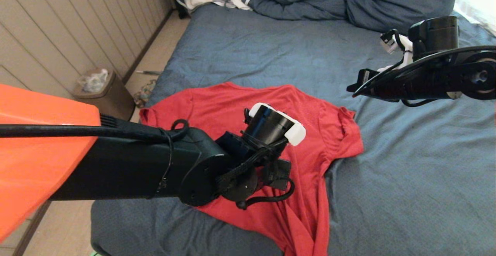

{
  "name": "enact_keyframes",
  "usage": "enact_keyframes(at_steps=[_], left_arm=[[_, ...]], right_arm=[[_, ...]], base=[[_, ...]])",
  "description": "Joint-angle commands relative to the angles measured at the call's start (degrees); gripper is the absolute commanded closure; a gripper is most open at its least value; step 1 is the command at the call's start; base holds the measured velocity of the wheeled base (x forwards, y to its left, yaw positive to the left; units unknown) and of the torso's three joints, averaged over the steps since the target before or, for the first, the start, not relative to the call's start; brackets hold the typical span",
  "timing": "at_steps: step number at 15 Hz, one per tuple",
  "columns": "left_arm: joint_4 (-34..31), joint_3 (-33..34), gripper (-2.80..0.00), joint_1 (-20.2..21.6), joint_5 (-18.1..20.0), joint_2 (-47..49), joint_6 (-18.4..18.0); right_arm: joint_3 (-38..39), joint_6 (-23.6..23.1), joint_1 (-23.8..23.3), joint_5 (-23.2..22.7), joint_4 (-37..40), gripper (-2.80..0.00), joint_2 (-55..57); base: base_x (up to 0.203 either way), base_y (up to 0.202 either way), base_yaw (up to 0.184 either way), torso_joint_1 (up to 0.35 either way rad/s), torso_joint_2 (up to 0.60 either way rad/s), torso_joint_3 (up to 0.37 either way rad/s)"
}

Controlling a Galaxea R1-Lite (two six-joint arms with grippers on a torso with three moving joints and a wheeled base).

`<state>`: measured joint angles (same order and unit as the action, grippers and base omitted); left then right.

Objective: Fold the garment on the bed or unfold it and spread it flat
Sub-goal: Unford the red T-shirt

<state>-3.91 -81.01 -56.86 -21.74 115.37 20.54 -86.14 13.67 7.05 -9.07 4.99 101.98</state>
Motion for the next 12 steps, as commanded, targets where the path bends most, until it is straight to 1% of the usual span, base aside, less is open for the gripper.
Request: enact_keyframes(at_steps=[1,6,7,12], left_arm=[[0.42,-0.95,-2.80,0.12,-0.14,2.46,0.13],[0.83,-2.58,-2.80,0.43,-1.64,4.87,-0.24],[0.83,-2.49,0.00,0.43,-1.72,4.82,-0.24],[0.74,-1.96,0.00,0.52,-2.43,3.29,-0.06]], right_arm=[[0.01,0.05,-0.01,-0.07,0.02,0.00,-0.08],[0.01,0.05,-0.01,-0.07,0.02,0.00,-0.12],[-0.05,0.05,-0.01,-0.07,0.02,0.00,-0.12],[-0.08,-0.04,-0.10,-0.07,0.02,0.00,-0.12]], base=[[0.000,0.000,0.000,0.000,0.00,0.000],[0.000,0.000,0.000,0.000,0.00,0.000],[0.000,0.000,0.000,0.000,0.00,0.000],[0.000,0.000,0.000,0.000,0.00,0.000]])
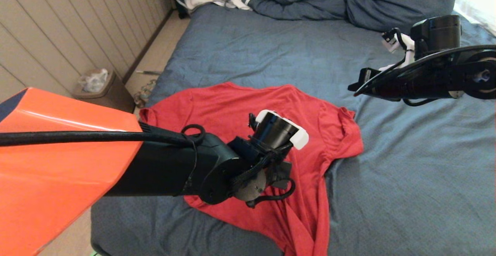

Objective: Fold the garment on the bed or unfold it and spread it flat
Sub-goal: Unford the red T-shirt

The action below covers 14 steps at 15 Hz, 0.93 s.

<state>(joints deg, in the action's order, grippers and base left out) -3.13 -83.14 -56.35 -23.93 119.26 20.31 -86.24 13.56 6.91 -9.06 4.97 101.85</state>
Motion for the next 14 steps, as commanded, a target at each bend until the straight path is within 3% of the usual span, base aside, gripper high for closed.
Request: enact_keyframes(at_steps=[1,8,14], left_arm=[[-0.01,0.40,0.00,-0.01,-0.61,-0.80,0.26],[1.01,8.92,0.00,-0.50,-3.90,-8.19,1.22],[1.44,24.92,0.00,-5.88,-5.77,-18.35,3.23]], right_arm=[[0.02,0.07,0.03,-0.08,0.04,0.00,-0.08],[0.02,0.07,0.12,-0.08,0.04,0.00,-0.16],[0.10,0.07,0.47,-0.08,0.04,0.00,-0.16]], base=[[0.000,0.000,0.000,0.000,0.00,0.000],[0.000,0.000,0.000,0.000,0.00,0.000],[0.000,0.000,0.000,0.000,0.00,0.000]])
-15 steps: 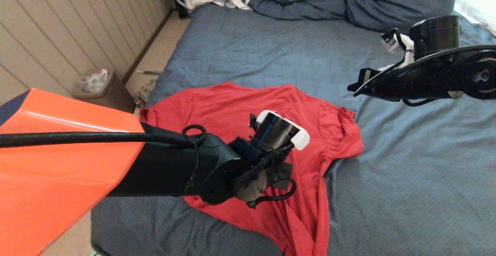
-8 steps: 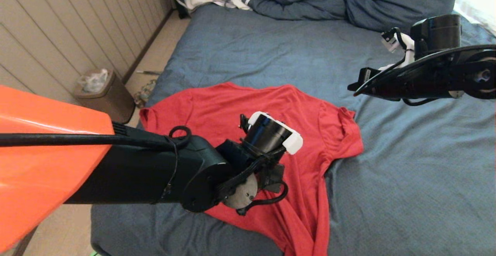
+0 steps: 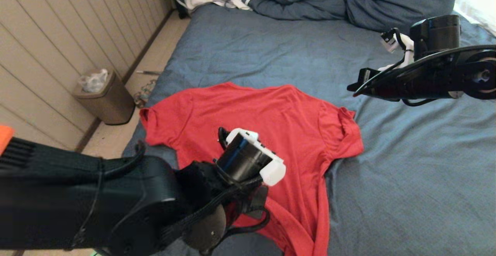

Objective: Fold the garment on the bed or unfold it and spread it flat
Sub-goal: Unford the red T-shirt

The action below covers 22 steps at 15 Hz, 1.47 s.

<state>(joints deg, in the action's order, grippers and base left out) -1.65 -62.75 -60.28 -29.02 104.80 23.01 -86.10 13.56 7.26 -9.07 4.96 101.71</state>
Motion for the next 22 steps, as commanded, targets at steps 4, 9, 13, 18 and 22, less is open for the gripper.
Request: enact_keyframes(at_steps=[4,9,13,18,22], left_arm=[[-0.78,12.41,0.00,-8.47,-4.99,-8.41,3.48],[-5.71,17.82,0.00,-14.50,-5.08,-10.74,5.36],[-5.87,21.11,0.00,-15.31,-4.57,-7.56,5.66],[-5.15,25.98,0.00,-15.25,-1.98,-4.51,8.60],[-2.55,32.96,0.00,-15.27,-1.08,-4.34,8.77]], right_arm=[[0.15,0.07,0.30,-0.07,0.05,0.00,0.08],[0.09,0.07,0.30,-0.16,0.05,0.00,0.16],[0.23,0.07,0.30,-0.25,0.05,0.00,0.25],[0.20,0.07,0.10,-0.65,0.05,0.00,0.01],[0.43,0.07,0.17,-0.73,0.05,0.00,-0.98]], base=[[0.000,0.000,0.000,0.000,0.00,0.000],[0.000,0.000,0.000,0.000,0.00,0.000],[0.000,0.000,0.000,0.000,0.00,0.000],[0.000,0.000,0.000,0.000,0.00,0.000],[0.000,0.000,0.000,0.000,0.00,0.000]])
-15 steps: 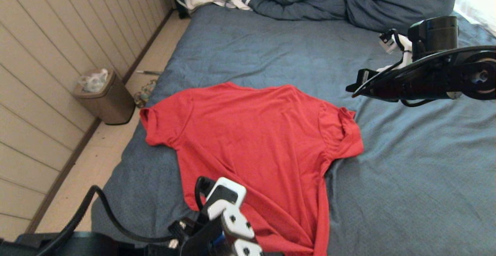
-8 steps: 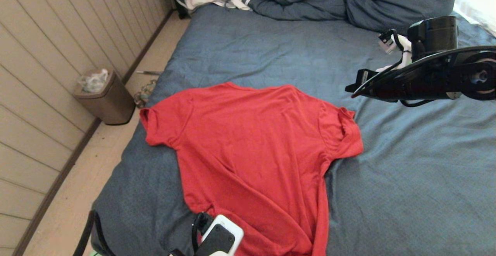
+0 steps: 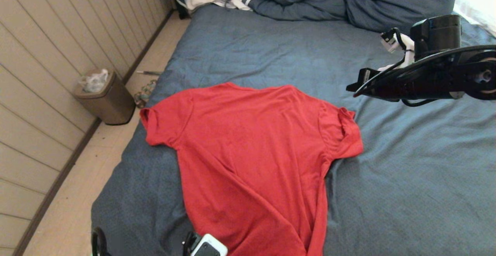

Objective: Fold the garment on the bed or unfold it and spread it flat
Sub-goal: Unford the red T-shirt

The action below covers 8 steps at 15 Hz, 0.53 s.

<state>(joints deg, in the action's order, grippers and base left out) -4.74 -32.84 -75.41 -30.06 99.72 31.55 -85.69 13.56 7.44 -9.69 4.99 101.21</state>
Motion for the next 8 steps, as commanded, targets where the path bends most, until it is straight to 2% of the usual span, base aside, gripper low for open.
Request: enact_keyframes(at_steps=[1,5,8], left_arm=[[2.43,4.74,0.00,-0.16,0.18,0.74,0.25],[7.01,10.29,0.00,-0.17,0.35,0.73,0.51],[8.44,13.77,0.00,-0.17,0.44,0.56,2.55]], right_arm=[[0.08,0.07,0.03,-0.06,0.02,0.00,-0.40],[0.13,0.07,0.12,-0.06,0.02,0.00,-0.40],[0.17,0.07,0.12,-0.06,0.02,0.00,-0.31]], base=[[0.000,0.000,0.000,0.000,0.00,0.000],[0.000,0.000,0.000,0.000,0.00,0.000],[0.000,0.000,0.000,0.000,0.00,0.000]])
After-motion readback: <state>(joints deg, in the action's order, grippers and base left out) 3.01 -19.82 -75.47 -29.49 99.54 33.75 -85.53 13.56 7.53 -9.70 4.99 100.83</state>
